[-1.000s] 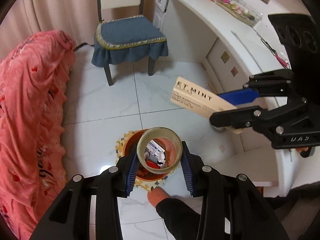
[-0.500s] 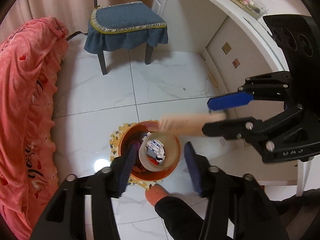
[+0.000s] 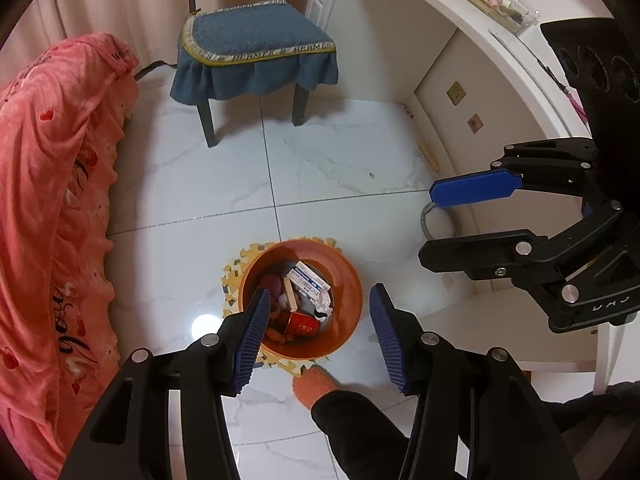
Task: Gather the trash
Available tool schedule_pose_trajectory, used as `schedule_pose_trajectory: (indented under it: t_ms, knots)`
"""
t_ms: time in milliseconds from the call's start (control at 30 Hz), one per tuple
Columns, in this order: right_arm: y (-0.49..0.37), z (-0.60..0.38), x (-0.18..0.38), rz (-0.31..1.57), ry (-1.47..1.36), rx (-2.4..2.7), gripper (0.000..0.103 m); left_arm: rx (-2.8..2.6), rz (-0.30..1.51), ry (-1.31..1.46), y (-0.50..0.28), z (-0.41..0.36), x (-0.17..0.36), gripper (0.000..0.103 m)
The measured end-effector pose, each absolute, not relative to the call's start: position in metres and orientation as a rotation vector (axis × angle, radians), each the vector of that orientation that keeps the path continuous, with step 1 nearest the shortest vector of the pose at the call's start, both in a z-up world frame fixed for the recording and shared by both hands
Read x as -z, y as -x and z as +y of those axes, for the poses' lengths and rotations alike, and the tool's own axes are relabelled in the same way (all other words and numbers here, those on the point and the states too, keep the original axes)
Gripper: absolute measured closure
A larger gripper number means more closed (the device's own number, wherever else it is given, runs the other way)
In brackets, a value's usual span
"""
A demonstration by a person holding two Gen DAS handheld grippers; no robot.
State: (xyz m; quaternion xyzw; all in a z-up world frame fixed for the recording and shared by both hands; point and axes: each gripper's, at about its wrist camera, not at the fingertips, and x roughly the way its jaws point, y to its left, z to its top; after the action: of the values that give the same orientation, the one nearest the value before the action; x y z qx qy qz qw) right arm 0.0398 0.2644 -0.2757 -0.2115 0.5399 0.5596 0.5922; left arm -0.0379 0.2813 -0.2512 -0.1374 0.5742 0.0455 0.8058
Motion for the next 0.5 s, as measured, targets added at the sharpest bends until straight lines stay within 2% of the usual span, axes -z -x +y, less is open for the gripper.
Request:
schedule_pose_trajectory:
  t_ms: [233, 500]
  knots:
    - [-0.047, 0.241, 0.234, 1.195, 0.453, -1.296, 0.052, -0.109, 1.175, 0.250, 0.032, 0.266, 0.216, 0.049]
    - [-0.062, 0.190, 0.159, 1.078, 0.368, -1.264, 0.052, -0.103, 1.075, 0.180, 0.020, 0.234, 0.157, 0.049]
